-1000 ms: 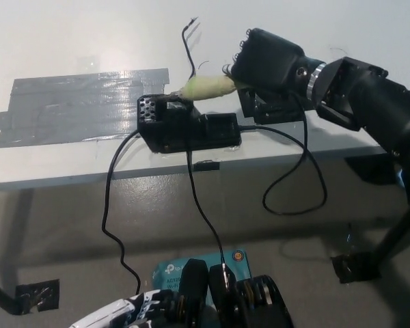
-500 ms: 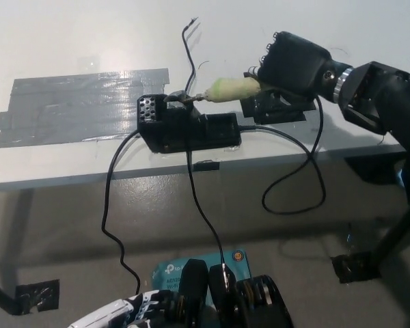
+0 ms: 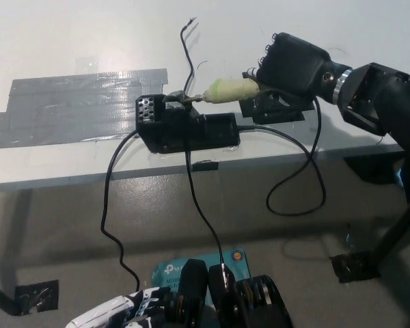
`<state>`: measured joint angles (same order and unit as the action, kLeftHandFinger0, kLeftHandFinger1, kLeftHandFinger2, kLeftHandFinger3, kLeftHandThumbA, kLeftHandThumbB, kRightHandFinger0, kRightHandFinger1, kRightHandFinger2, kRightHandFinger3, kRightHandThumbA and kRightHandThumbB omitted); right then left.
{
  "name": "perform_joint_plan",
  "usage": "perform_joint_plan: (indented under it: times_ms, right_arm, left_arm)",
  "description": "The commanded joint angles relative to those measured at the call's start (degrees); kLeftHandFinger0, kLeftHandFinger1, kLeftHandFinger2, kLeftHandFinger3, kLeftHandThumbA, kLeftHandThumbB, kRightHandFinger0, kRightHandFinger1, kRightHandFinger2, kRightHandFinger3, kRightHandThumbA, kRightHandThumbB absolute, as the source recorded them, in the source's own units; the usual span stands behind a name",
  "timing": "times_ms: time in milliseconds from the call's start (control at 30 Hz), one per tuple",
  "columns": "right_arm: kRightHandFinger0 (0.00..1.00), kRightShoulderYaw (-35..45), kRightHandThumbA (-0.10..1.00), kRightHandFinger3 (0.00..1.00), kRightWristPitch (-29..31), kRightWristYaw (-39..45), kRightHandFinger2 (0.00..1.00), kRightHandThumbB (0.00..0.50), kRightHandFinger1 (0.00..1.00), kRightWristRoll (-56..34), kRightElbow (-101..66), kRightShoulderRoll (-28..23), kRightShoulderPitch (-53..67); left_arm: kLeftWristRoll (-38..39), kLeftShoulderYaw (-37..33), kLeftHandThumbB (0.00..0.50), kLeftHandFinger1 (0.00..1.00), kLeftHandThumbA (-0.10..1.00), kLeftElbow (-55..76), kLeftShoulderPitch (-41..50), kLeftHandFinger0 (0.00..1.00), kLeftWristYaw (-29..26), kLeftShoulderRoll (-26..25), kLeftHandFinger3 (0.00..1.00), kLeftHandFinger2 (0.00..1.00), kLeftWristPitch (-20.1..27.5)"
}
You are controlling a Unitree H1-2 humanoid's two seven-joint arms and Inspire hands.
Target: The robot uses its right hand to grab and lift the soldering gun kept on the middle of the table and puts it in its base
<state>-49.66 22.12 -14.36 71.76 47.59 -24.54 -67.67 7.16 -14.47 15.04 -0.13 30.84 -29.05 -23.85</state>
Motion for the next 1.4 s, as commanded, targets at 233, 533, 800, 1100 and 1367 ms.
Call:
perform_joint_plan:
  times_ms: [233,533,800,1100,1367]
  right_arm:
    - [0.0,-2.5,0.06,0.17,1.5,-3.7,0.24,0.173,0.0,3.0,0.6,2.0,-7.8]
    - [0.0,-4.7,0.02,0.26,0.8,-4.2,0.24,0.22,0.0,4.5,1.7,2.2,-8.8]
    - [0.0,-5.9,0.07,0.22,0.6,-2.9,0.19,0.179,0.0,4.9,3.1,4.4,-10.1]
    - [0.0,-4.1,0.09,0.04,1.7,-2.9,0.19,0.162,0.0,2.1,4.0,7.2,-10.3]
    - [0.0,-3.3,-0.09,0.07,0.0,-2.0,0.16,0.176,0.0,1.8,5.3,10.7,-10.4]
  left_arm:
    - [0.4,0.2,0.232,1.0,0.7,2.8,-0.7,1.0,0.8,-0.9,1.0,1.0,-1.3]
    - [0.1,0.0,0.232,1.0,0.67,2.9,-1.0,1.0,0.5,-0.5,1.0,1.0,-2.4]
    - [-0.1,-0.5,0.19,1.0,0.63,2.8,-1.9,1.0,0.4,-0.2,1.0,1.0,-2.9]
    - [-0.2,-0.6,0.19,1.0,0.63,3.0,-2.2,1.0,0.4,0.2,1.0,1.0,-3.0]
    - [-0.1,-0.5,0.192,1.0,0.64,2.5,-1.8,1.0,0.4,0.2,1.0,1.0,-2.4]
